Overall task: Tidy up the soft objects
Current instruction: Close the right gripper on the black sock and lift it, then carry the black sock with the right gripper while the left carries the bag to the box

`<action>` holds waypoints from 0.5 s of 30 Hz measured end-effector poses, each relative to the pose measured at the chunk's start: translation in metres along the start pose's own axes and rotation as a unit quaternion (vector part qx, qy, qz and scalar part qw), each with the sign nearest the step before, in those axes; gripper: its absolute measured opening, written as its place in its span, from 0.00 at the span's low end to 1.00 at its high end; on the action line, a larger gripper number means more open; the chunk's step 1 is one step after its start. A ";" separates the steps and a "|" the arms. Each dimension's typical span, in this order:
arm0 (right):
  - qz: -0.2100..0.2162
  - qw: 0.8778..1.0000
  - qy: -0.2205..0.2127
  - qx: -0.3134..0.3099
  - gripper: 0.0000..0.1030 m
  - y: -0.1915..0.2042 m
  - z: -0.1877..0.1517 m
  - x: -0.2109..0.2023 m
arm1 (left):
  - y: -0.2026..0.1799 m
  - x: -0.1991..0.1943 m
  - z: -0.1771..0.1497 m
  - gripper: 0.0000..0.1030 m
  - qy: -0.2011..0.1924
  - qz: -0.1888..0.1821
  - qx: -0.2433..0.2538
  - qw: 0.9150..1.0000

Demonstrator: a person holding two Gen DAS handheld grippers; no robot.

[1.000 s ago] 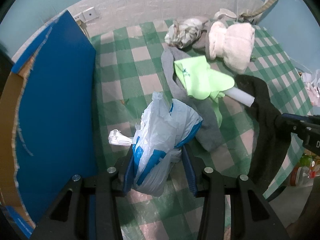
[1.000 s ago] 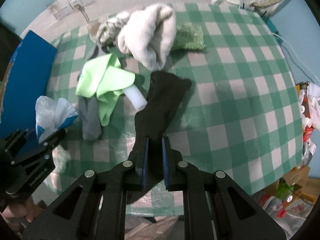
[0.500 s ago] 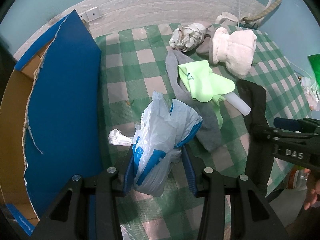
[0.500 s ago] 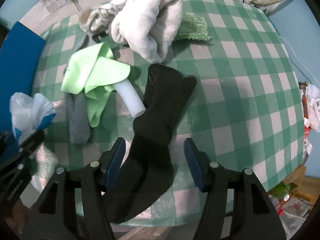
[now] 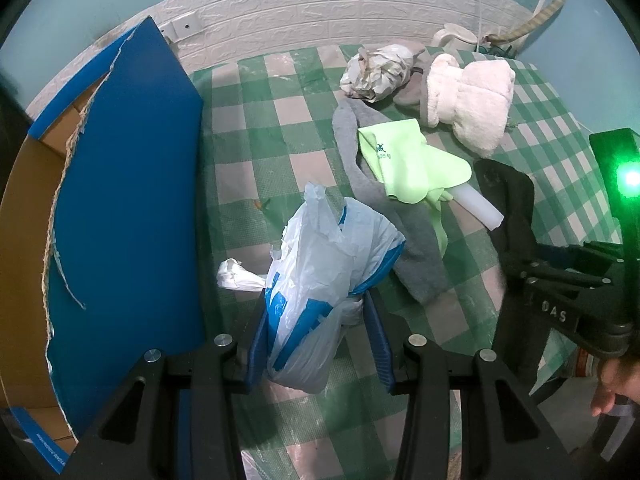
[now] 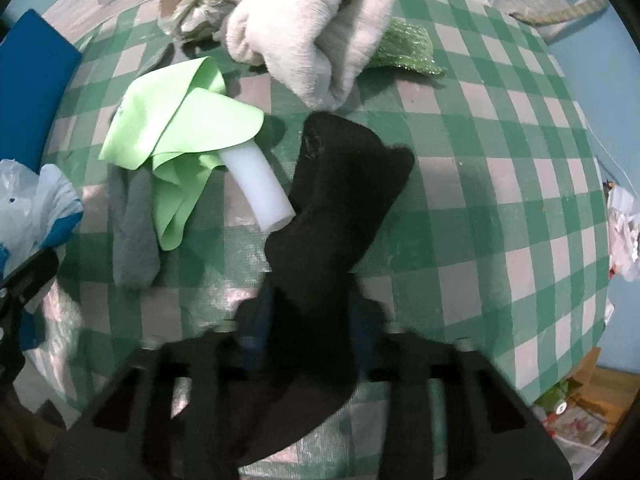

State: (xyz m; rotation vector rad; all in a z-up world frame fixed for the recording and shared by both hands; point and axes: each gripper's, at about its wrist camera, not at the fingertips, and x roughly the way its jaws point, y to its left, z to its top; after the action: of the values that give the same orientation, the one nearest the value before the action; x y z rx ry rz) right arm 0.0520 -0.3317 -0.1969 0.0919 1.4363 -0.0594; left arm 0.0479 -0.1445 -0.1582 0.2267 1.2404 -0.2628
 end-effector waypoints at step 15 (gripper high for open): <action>0.030 0.997 -0.073 0.017 0.13 -0.005 -0.012 -0.081 | -0.002 -0.026 0.003 0.43 -0.030 -0.004 0.000 1.000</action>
State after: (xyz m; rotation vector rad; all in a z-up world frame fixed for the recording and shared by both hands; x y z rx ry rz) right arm 0.0292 -0.3364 -0.1181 0.1554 1.2853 -0.0409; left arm 0.0422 -0.1452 -0.1330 0.2125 1.1817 -0.2757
